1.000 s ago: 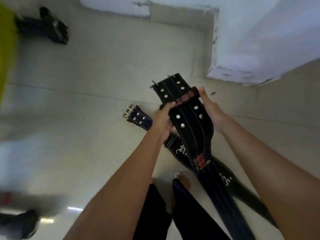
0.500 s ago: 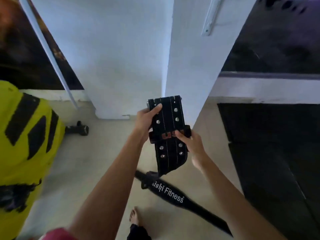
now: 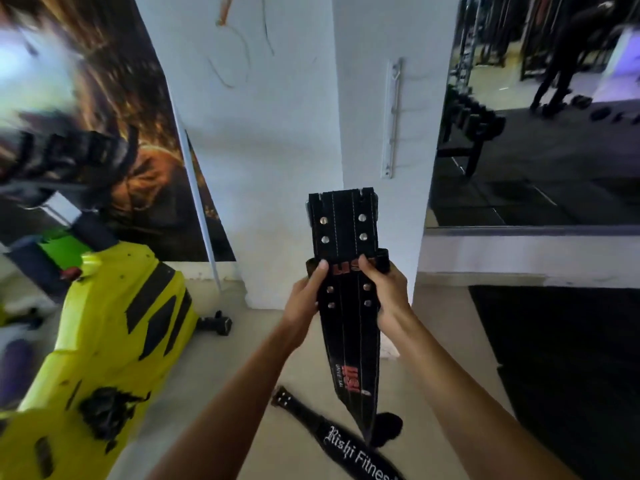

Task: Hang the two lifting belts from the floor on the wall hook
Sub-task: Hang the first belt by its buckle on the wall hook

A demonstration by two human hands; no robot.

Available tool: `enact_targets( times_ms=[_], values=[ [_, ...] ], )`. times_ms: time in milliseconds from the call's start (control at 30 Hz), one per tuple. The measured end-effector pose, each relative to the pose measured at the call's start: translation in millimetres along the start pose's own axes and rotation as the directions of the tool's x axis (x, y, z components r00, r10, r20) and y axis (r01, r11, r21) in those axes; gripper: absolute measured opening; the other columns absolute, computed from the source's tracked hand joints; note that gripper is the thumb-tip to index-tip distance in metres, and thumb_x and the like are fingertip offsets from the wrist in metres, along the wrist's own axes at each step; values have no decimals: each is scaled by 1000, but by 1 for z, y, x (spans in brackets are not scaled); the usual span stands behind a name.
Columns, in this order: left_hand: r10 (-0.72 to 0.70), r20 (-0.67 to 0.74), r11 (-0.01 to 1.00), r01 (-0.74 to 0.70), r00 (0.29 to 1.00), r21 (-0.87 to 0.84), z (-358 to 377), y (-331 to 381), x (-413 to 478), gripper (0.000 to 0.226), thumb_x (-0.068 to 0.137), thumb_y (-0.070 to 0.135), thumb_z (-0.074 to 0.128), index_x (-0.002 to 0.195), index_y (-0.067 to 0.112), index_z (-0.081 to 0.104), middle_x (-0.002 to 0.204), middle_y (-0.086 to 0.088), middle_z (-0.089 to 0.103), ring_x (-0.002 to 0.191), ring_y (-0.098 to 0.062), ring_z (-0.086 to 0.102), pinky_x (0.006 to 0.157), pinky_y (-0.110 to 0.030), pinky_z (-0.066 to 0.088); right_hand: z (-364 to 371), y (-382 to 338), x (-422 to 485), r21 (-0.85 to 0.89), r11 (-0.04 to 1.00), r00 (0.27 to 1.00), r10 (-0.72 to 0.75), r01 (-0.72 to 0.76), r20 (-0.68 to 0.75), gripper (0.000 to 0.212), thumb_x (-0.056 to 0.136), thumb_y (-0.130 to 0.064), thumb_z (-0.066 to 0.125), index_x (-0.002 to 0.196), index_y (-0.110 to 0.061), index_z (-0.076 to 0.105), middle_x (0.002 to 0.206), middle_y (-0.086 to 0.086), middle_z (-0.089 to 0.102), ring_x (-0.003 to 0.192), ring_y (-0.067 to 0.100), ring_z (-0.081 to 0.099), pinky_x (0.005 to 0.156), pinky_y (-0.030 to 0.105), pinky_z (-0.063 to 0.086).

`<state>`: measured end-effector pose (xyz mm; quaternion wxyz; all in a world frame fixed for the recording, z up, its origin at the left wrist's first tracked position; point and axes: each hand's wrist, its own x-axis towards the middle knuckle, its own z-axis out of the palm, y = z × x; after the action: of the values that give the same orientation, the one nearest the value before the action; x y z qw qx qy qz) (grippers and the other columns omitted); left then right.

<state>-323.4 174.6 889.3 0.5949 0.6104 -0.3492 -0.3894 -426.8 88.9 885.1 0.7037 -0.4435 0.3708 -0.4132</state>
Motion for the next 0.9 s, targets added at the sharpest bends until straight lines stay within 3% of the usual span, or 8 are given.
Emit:
enact_targets(
  times_ms=[67,133,300,367,467,633,767,900],
  values=[
    [45,29,998,-46,999,38,-7,16,4,8,87,16,62,92,19,68,76,8,74,73,-7,69,63,-16,55,2,-6,-4,-3,1000,1000,1,-1,0,12,76,-30,73,82,-21,67,82,0,69,82,23,62,64,33,49],
    [70,28,997,-71,997,36,-7,22,9,13,83,3,65,90,14,67,75,6,73,73,-10,69,64,-18,55,3,-14,-7,3,1000,1000,-15,15,4,10,77,-29,72,80,-21,66,76,-4,66,72,16,58,55,25,42],
    [-52,163,989,28,985,144,-5,-32,-25,13,85,4,62,96,-1,67,97,-15,71,88,-24,69,69,-20,56,1,-45,-5,2,997,997,-74,74,2,12,76,-34,73,75,-24,66,86,-3,66,95,24,55,77,36,41],
    [-4,92,992,-7,996,123,-4,-12,-9,16,83,7,66,96,-2,68,88,-8,74,81,-18,72,65,-20,56,1,-51,-5,1,996,996,-89,89,2,13,76,-36,72,78,-25,66,95,1,67,106,29,57,93,45,42],
    [70,31,997,-70,997,14,2,19,2,9,82,11,67,90,7,71,78,1,76,75,-14,73,64,-21,57,3,-60,-9,22,995,995,-101,102,-15,16,76,-37,72,82,-24,65,106,6,68,113,32,56,102,50,39],
    [-46,179,985,15,983,171,0,-13,-30,8,81,11,68,87,7,69,89,-8,74,85,-22,72,66,-21,56,5,-75,-12,27,995,995,-93,95,-47,19,78,-38,70,88,-23,64,119,10,65,117,32,54,104,52,39],
    [195,89,981,-195,977,-7,2,58,-10,15,82,13,68,97,12,67,89,0,74,80,-11,72,64,-21,56,14,-73,-20,-5,995,994,-100,100,-40,25,79,-38,69,97,-21,64,119,11,65,115,33,56,103,53,41],
    [236,-11,961,-235,972,-143,10,85,-5,11,82,6,67,91,11,69,80,0,74,71,-11,72,56,-23,54,24,-85,-26,-95,973,978,-209,210,14,32,82,-35,66,107,-15,63,118,12,65,112,31,58,94,44,50]
  ],
)
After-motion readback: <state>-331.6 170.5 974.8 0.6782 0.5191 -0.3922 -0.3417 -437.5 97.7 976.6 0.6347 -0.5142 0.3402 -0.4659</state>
